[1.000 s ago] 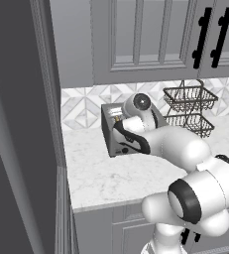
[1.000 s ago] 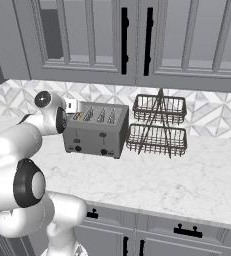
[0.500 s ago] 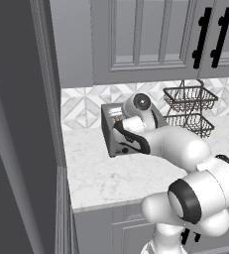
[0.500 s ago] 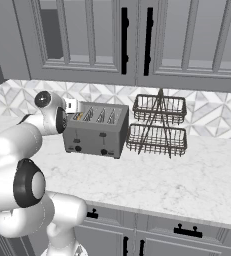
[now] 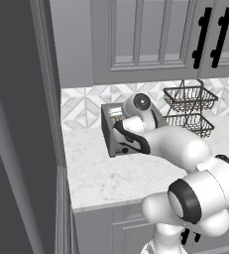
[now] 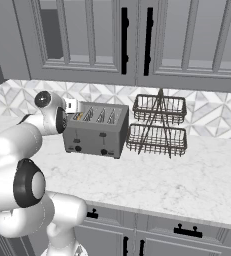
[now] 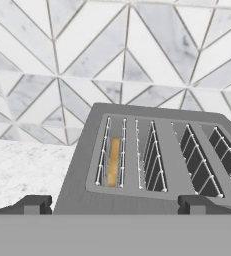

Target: Start the toaster. Once the lever pops up, take the bread to the plate on the dining counter.

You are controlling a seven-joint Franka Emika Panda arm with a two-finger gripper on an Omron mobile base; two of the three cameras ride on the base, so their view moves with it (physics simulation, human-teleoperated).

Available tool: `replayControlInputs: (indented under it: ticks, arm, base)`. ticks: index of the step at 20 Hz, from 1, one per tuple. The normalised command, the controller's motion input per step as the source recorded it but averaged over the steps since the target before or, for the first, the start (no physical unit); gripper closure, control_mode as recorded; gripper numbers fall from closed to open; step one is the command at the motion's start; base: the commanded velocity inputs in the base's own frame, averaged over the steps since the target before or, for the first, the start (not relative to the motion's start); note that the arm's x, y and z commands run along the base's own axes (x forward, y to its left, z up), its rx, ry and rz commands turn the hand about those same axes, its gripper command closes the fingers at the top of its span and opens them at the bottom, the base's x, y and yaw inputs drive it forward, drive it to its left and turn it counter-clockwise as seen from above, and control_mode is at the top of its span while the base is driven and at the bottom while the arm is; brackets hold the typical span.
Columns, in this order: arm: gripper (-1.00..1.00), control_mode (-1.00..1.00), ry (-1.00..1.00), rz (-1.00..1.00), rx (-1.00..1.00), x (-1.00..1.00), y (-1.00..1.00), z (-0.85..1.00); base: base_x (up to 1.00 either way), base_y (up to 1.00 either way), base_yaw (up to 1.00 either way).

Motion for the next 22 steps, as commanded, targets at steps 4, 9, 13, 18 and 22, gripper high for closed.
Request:
replayControlInputs:
  ticks: [4,9,13,18,22]
  arm:
    - [-1.00,-1.00,0.00,0.00,0.00,0.00,0.00,0.00]
    - [-1.00,-1.00,0.00,0.00,0.00,0.00,0.00,0.00]
    - [-1.00,-1.00,0.00,0.00,0.00,0.00,0.00,0.00]
    - [-1.00,-1.00,0.00,0.00,0.00,0.00,0.00,0.00]
    - [-1.00,-1.00,0.00,0.00,0.00,0.00,0.00,0.00]
  base:
    - [0.00,0.00,0.00]
    - [0.00,0.00,0.00]
    - [0.00,0.00,0.00]
    - [0.00,0.00,0.00]
    - [0.00,0.00,0.00]
